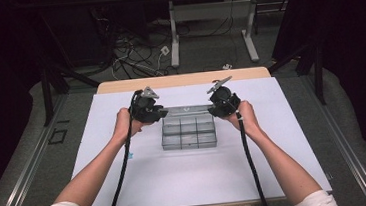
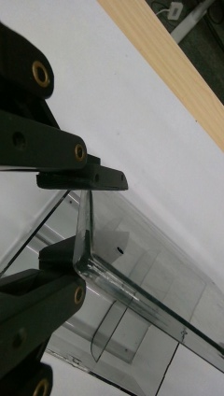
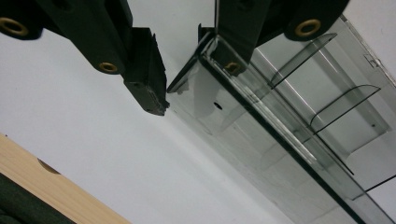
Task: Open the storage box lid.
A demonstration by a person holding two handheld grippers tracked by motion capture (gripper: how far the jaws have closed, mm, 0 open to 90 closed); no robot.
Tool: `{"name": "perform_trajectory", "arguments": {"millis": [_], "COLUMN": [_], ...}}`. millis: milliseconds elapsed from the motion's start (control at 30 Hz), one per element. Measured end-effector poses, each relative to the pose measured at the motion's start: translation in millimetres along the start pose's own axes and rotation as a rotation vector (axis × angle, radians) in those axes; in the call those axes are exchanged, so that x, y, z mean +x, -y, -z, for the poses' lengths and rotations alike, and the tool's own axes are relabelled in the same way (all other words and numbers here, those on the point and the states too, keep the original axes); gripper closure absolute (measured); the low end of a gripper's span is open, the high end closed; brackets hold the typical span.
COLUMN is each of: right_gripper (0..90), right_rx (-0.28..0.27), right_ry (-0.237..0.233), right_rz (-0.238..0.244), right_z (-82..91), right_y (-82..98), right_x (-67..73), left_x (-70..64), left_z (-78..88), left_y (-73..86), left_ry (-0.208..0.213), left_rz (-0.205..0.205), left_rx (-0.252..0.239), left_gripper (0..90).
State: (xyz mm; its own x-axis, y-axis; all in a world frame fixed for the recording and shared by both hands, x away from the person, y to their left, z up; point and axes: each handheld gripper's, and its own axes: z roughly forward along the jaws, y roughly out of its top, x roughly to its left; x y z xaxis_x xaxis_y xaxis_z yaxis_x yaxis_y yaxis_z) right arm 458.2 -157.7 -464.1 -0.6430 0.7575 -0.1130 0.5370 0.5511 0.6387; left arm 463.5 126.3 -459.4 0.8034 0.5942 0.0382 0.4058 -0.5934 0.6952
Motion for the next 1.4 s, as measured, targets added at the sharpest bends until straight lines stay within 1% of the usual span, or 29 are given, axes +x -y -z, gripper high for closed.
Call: {"name": "perform_trajectory", "arguments": {"millis": [33, 100, 133, 167, 200, 233, 300, 333, 367, 400, 433, 500, 567, 600, 633, 667, 733, 833, 900, 933, 1000, 1033, 1067, 1100, 1133, 1167, 1200, 1267, 1400], "right_gripper": [73.4, 73.5, 73.6, 73.9, 74.1, 74.3, 74.6, 74.6, 74.8, 75.0, 75.0, 75.0, 74.9, 74.8, 74.7, 74.6, 74.7, 74.7, 74.7, 74.6, 74.5, 74.5, 74.6, 74.5, 74.4, 74.2, 73.9, 73.7, 73.6], "right_rx": [-0.011, -0.003, -0.016, 0.0, -0.01, 0.005, -0.009, 0.008, 0.001, -0.008, 0.008, 0.01, 0.006, 0.006, 0.0, -0.003, -0.003, -0.002, -0.009, 0.0, -0.018, -0.007, -0.004, -0.011, -0.005, 0.002, -0.008, -0.005, -0.001], "right_ry": [-0.005, -0.006, -0.008, -0.009, -0.001, -0.002, -0.003, -0.009, -0.004, -0.01, -0.004, -0.01, -0.007, -0.001, 0.002, 0.001, -0.012, -0.007, -0.01, -0.005, -0.008, -0.008, -0.009, -0.014, -0.012, -0.019, -0.016, -0.022, -0.022], "right_rz": [-0.002, -0.005, -0.01, -0.005, -0.011, -0.007, -0.008, -0.012, -0.009, -0.018, -0.015, -0.028, -0.02, -0.018, -0.012, -0.012, -0.015, -0.024, -0.031, -0.035, -0.034, -0.031, -0.035, -0.036, -0.049, -0.048, -0.052, -0.059, -0.057], "right_z": [-0.9, -1.5, -3.3, -3.5, -5.3, -5.0, -8.8, -9.0, -10.9, -13.4, -13.4, -15.9, -17.8, -18.1, -18.7, -19.5, -21.2, -24.3, -25.6, -25.4, -27.2, -27.1, -27.8, -29.0, -29.5, -29.8, -30.6, -30.4, -30.4], "right_y": [0.2, 0.2, 0.5, 0.2, 0.4, 0.0, 0.0, -0.4, 0.0, 0.6, 0.7, 1.0, 0.8, 0.5, 0.4, 0.2, 0.7, 1.6, 1.8, 1.5, 1.8, 1.6, 1.9, 2.3, 2.4, 2.6, 3.1, 3.2, 3.0], "right_x": [-0.4, -1.7, -1.9, -2.4, -1.9, -3.0, -4.5, -5.2, -5.9, -6.1, -7.1, -8.3, -9.0, -8.9, -9.2, -9.4, -10.4, -11.9, -12.1, -11.8, -12.2, -12.7, -13.3, -14.0, -13.9, -14.8, -14.7, -14.2, -14.6], "left_x": [1.2, 2.5, 4.2, 7.1, 8.8, 11.0, 12.9, 13.8, 14.5, 14.6, 14.4, 15.1, 16.0, 17.4, 17.9, 19.0, 20.8, 21.3, 20.3, 20.1, 19.8, 20.5, 21.3, 21.8, 22.0, 21.5, 20.4, 19.0, 19.6], "left_z": [0.7, -0.6, -0.4, -0.4, -1.6, -2.1, -5.9, -7.1, -8.8, -9.6, -11.6, -14.2, -16.9, -17.0, -18.7, -19.2, -20.7, -25.4, -28.4, -29.2, -32.6, -33.8, -34.4, -34.9, -34.2, -34.0, -33.6, -32.9, -33.4], "left_y": [0.0, 1.9, 2.2, 2.2, 3.0, 3.4, 4.4, 4.4, 4.6, 4.4, 4.9, 5.0, 5.3, 5.1, 5.8, 6.0, 6.7, 8.0, 7.7, 7.4, 8.0, 8.6, 8.9, 9.8, 10.0, 10.2, 10.0, 9.6, 11.2], "left_ry": [0.005, 0.012, 0.021, 0.024, 0.024, 0.029, 0.024, 0.029, 0.021, 0.024, 0.011, 0.005, -0.003, 0.009, 0.006, 0.01, 0.013, 0.001, -0.012, -0.013, -0.022, -0.019, -0.016, -0.014, -0.013, -0.015, -0.013, -0.021, -0.019], "left_rz": [0.0, 0.026, 0.032, 0.028, 0.041, 0.048, 0.05, 0.054, 0.048, 0.053, 0.052, 0.049, 0.063, 0.066, 0.071, 0.071, 0.08, 0.086, 0.089, 0.09, 0.095, 0.103, 0.109, 0.12, 0.128, 0.128, 0.127, 0.11, 0.126], "left_rx": [0.005, -0.022, -0.023, -0.013, -0.017, -0.012, -0.009, -0.005, -0.008, 0.0, -0.008, 0.0, -0.007, 0.003, -0.009, -0.005, -0.002, -0.008, -0.001, 0.013, 0.015, 0.012, 0.014, 0.003, 0.005, 0.004, 0.007, 0.014, -0.003], "left_gripper": [68.4, 68.1, 68.0, 68.1, 68.9, 69.4, 70.5, 70.5, 70.5, 70.5, 70.3, 70.3, 70.3, 70.2, 70.3, 70.3, 70.5, 70.9, 70.8, 70.7, 70.6, 70.5, 70.4, 70.5, 70.4, 70.2, 70.1, 70.0, 70.1]}}
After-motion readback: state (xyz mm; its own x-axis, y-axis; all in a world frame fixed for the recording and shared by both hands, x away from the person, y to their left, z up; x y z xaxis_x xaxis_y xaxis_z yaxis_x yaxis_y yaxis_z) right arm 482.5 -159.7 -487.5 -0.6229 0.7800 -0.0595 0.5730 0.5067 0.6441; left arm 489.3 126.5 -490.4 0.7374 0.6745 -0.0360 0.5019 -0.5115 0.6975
